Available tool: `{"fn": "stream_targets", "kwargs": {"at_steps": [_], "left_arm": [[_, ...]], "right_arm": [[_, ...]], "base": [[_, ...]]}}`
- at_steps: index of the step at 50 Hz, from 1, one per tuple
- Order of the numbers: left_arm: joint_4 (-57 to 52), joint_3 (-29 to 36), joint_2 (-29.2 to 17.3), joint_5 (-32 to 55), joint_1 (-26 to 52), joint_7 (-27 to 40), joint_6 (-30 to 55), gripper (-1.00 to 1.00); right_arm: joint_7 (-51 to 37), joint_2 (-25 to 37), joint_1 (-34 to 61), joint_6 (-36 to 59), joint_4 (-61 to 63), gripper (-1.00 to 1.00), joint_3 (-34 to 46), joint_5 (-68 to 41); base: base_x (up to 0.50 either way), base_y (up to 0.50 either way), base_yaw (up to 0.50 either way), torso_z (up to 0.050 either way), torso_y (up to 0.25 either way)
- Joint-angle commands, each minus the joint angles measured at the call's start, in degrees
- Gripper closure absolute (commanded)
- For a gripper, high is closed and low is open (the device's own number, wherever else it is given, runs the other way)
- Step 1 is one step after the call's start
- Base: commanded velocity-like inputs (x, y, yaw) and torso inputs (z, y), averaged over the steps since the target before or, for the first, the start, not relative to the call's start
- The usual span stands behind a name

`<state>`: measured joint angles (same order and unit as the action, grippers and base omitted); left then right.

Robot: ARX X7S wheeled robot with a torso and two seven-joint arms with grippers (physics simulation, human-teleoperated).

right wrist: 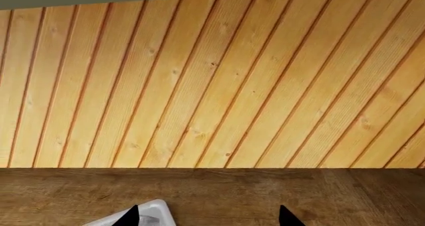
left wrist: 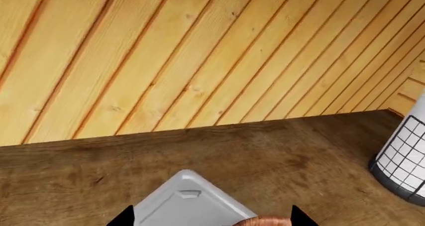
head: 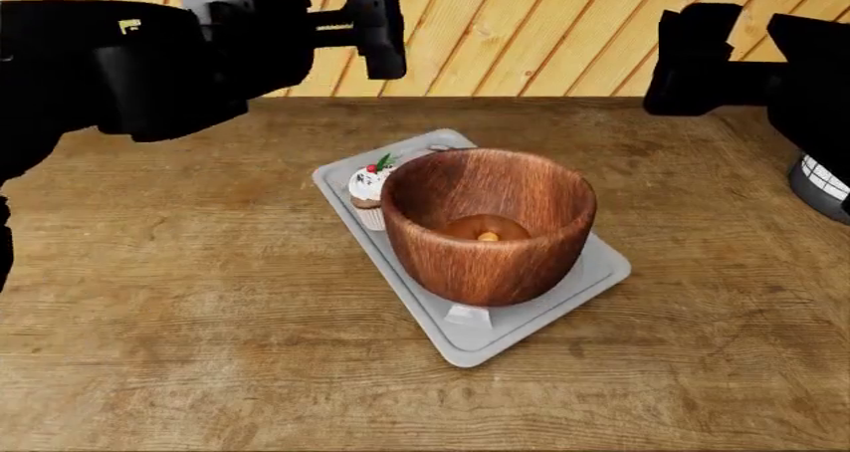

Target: Pick up the bowl with donut and place it on the tray. Pick up the cupcake and place it on the tray.

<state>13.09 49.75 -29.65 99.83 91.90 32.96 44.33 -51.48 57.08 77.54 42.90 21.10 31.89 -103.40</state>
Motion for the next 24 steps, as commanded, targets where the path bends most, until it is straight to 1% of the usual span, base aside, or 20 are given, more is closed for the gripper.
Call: {"fn": "stream_targets", "kwargs": {"at_steps": [1, 8, 13, 16, 18, 24], "left_arm": [[-11.7, -4.8, -7.0, 7.2, 1.0, 9.4, 0.2, -1.0], [-23.9, -7.1, -12.6, 13.3, 1.1, 19.3, 0.3, -1.0], [-34.1, -8.7, -17.1, 15.8, 0.7, 27.1, -0.9, -1.0], [-40.2, -9.7, -20.6, 14.7, 0.1, 31.2, -1.4, -1.0], [-44.6, -9.0, -22.6, 12.7, 0.8, 34.0, 0.9, -1.0], [-56.7, -12.3, -27.1, 7.8, -2.6, 36.2, -1.9, -1.0]], "right_arm": [[-3.5, 0.3, 2.7, 1.7, 4.6, -1.0, -0.2, -4.5], [-7.5, 2.1, 3.5, 1.4, 10.7, -1.0, -1.0, -9.5], [-12.6, 3.6, 5.7, 0.8, 17.5, -1.0, -1.8, -14.7], [-16.3, 4.4, 7.3, -0.7, 22.8, -1.0, -2.8, -17.8], [-18.5, 5.0, 7.5, -2.1, 26.9, -1.0, -3.6, -19.0], [-24.3, 5.6, 7.2, -6.6, 36.6, -1.0, -5.5, -21.0]], "base": [[0.0, 0.0, 0.0, 0.0, 0.0], [0.0, 0.0, 0.0, 0.0, 0.0], [0.0, 0.0, 0.0, 0.0, 0.0], [0.0, 0.0, 0.0, 0.0, 0.0], [0.0, 0.0, 0.0, 0.0, 0.0], [0.0, 0.0, 0.0, 0.0, 0.0]]}}
